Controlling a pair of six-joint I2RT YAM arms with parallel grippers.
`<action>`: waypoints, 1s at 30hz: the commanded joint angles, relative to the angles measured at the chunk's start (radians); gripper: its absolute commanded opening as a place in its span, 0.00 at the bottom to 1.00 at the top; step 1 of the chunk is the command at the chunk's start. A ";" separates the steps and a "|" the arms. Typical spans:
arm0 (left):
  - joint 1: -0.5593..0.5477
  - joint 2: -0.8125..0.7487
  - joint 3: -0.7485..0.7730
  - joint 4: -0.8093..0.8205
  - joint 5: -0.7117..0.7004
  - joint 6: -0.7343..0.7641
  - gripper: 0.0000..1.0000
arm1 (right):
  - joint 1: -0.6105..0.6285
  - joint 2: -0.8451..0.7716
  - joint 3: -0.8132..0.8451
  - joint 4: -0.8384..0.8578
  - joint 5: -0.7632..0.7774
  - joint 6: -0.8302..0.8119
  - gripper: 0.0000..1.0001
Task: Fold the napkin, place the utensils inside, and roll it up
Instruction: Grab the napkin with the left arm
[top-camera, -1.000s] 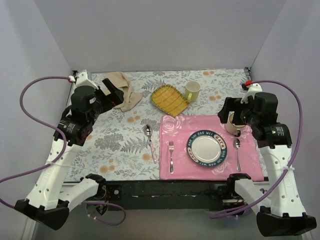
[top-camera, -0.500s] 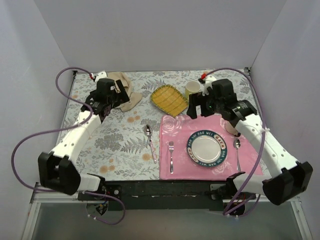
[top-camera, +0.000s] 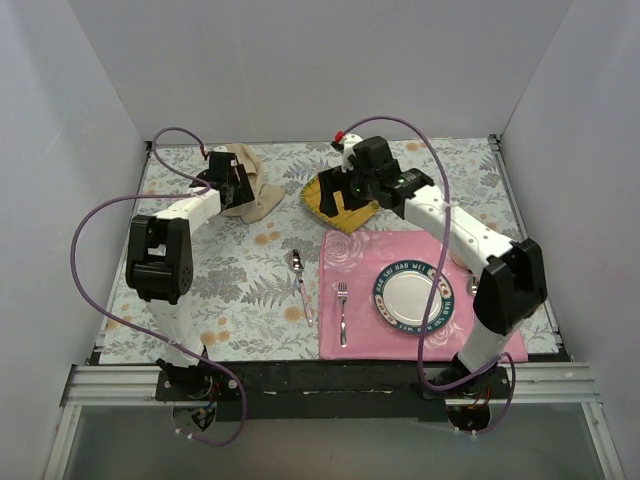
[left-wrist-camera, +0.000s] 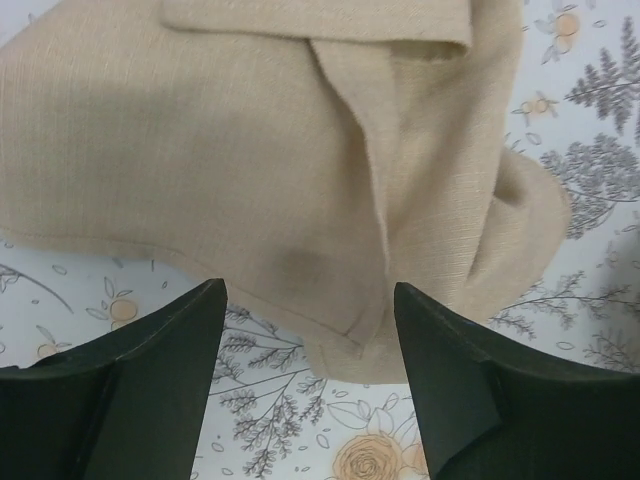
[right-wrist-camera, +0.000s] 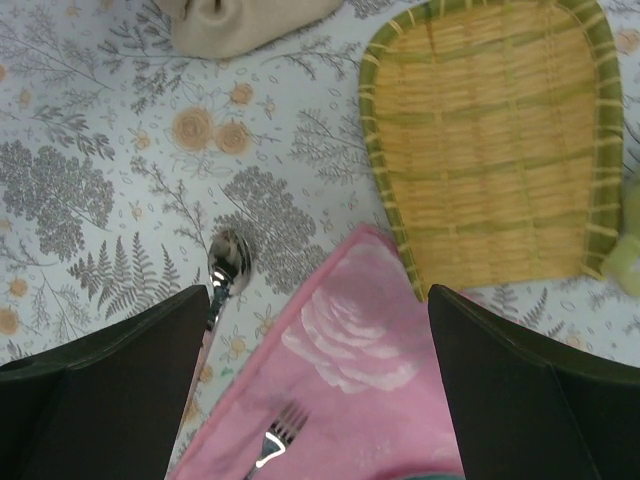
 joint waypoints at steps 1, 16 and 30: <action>-0.003 -0.011 0.070 0.097 0.041 0.021 0.67 | 0.049 0.149 0.142 0.097 -0.021 0.018 0.98; 0.053 0.184 0.263 -0.010 0.109 -0.023 0.33 | 0.125 0.653 0.486 0.431 -0.085 0.133 0.81; 0.093 -0.023 0.145 -0.045 0.293 -0.097 0.01 | 0.167 0.967 0.768 0.611 -0.107 0.255 0.52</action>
